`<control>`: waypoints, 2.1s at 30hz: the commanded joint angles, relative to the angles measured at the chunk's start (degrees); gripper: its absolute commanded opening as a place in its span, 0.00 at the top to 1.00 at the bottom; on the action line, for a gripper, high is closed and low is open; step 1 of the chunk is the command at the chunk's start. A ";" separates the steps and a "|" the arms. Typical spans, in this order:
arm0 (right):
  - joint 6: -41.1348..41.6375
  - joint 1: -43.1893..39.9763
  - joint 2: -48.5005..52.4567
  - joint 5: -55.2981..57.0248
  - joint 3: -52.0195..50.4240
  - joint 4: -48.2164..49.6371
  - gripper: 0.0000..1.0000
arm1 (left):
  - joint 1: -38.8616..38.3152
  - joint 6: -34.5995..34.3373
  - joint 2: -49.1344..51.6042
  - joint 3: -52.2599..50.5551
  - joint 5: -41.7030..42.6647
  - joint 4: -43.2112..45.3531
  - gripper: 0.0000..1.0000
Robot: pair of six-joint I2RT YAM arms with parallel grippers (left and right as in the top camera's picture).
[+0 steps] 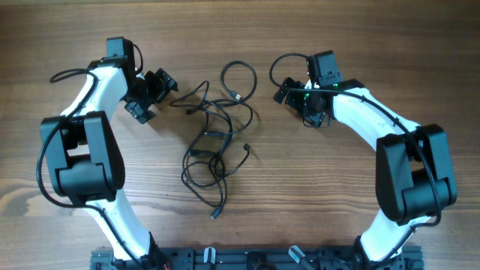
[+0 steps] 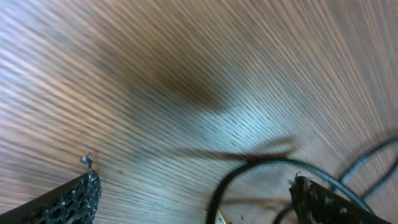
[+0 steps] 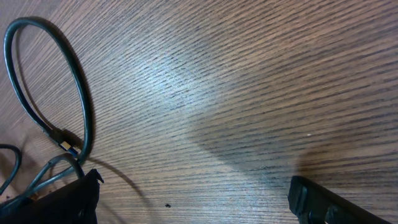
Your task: Untangle cables
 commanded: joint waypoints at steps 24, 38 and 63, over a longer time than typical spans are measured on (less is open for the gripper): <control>0.70 0.02 -1.14 0.98 0.17 0.24 0.00 | -22.84 -6.25 -5.84 -1.31 -12.66 -6.03 0.33; 17.27 0.24 -1.14 -9.49 0.17 1.81 0.00 | -18.91 -5.31 -4.68 -1.29 -19.02 2.08 0.96; 19.28 18.78 -1.03 -2.14 0.17 10.03 0.49 | -18.64 -4.94 -4.68 -1.29 -18.99 1.77 0.96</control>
